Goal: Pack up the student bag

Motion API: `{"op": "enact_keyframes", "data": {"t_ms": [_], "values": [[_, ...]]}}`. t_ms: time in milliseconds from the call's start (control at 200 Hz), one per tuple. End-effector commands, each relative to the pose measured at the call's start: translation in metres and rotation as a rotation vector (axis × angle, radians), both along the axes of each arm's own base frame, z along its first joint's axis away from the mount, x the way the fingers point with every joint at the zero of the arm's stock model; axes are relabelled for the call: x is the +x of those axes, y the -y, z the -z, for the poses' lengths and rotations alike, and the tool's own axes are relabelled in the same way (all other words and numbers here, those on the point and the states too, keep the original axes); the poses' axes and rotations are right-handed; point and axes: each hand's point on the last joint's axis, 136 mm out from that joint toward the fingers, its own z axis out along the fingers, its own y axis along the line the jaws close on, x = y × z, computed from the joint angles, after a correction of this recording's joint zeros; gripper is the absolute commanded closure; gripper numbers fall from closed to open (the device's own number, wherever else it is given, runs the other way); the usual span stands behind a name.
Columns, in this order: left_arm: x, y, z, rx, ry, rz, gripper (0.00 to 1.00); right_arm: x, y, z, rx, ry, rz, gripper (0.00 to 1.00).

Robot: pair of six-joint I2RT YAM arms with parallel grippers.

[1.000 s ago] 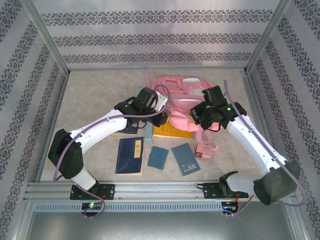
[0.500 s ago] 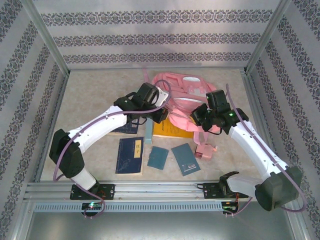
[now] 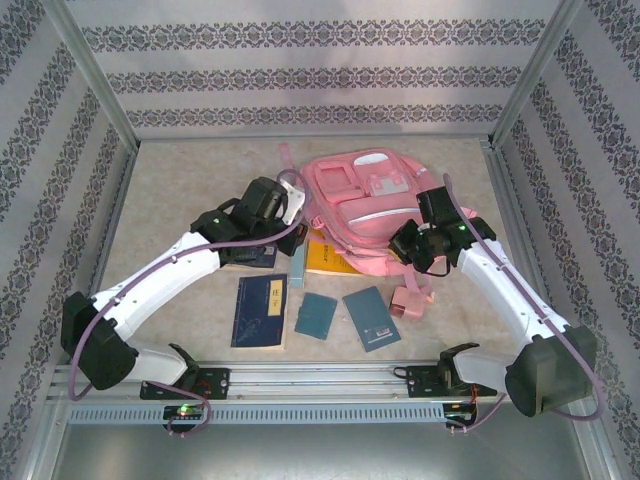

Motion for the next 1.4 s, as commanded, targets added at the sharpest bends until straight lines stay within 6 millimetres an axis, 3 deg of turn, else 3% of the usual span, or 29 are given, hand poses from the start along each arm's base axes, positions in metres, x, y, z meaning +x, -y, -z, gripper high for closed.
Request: {"op": "enact_keyframes", "data": {"t_ms": [0, 135, 245, 310, 649, 1159, 1394], "values": [[-0.006, 0.007, 0.021, -0.022, -0.083, 0.018, 0.98, 0.001, -0.008, -0.01, 0.036, 0.044, -0.055, 1.0], [-0.01, 0.023, 0.043, -0.027, -0.125, 0.061, 0.6, 0.004, -0.014, -0.014, 0.071, 0.064, -0.072, 1.0], [-0.004, 0.035, 0.049, -0.051, -0.135, 0.079, 0.45, 0.003, -0.025, -0.019, 0.139, 0.065, -0.091, 1.0], [0.002, 0.038, 0.05, -0.051, -0.134, 0.066, 0.43, 0.007, -0.036, -0.031, 0.21, 0.088, -0.111, 1.0], [0.028, 0.027, 0.036, -0.162, -0.132, -0.043, 0.38, 0.014, -0.052, -0.071, 0.418, 0.101, -0.025, 1.0], [0.044, 0.034, 0.045, -0.127, -0.083, 0.045, 0.29, 0.013, -0.066, -0.082, 0.519, 0.104, -0.057, 1.0], [0.052, 0.035, 0.049, -0.132, -0.075, 0.089, 0.38, 0.014, -0.069, -0.086, 0.543, 0.109, -0.074, 1.0]]}}
